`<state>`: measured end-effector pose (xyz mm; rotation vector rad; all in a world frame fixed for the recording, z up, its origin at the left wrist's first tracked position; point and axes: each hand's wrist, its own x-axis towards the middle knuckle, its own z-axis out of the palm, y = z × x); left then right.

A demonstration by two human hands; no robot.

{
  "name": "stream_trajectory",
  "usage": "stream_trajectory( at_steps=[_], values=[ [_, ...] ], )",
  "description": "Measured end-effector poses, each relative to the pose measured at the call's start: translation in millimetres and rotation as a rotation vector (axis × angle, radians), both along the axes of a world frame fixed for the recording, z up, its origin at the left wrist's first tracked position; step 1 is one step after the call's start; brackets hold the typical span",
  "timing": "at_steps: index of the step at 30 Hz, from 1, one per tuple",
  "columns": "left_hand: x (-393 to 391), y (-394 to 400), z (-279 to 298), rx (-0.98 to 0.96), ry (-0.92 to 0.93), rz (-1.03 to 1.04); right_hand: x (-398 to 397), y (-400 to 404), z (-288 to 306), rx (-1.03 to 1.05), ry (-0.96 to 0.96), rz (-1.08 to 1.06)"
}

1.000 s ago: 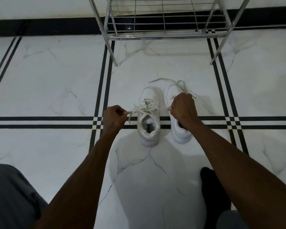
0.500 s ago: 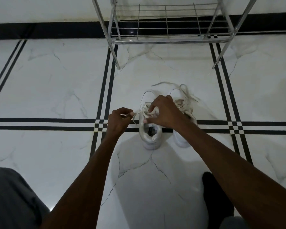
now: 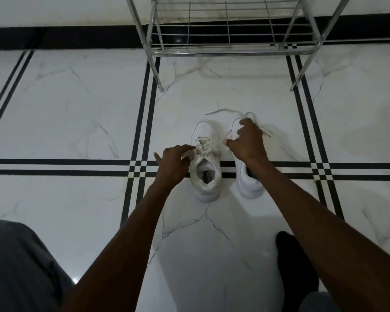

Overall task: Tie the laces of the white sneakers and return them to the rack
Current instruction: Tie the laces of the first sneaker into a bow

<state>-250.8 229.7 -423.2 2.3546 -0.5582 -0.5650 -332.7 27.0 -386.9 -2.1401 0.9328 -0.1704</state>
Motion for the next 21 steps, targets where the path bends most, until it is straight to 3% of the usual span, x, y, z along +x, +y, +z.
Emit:
stream_trajectory(
  at_steps=[6,11,15,18,21],
  values=[
    [-1,-3,10,0.17,-0.218,-0.074,-7,10,-19,-0.099,0.029,0.631],
    [-5,0,13,0.276,-0.396,-0.154,-3,14,-17,-0.291,0.115,0.642],
    [-8,0,13,0.309,-0.423,-0.147,-6,20,-12,-0.488,0.234,0.719],
    [-8,2,13,0.353,-0.462,-0.17,-13,22,-16,-0.641,0.185,0.761],
    [-7,7,11,0.341,-0.487,-0.158,-17,22,-18,-0.628,0.138,0.723]
  ],
)
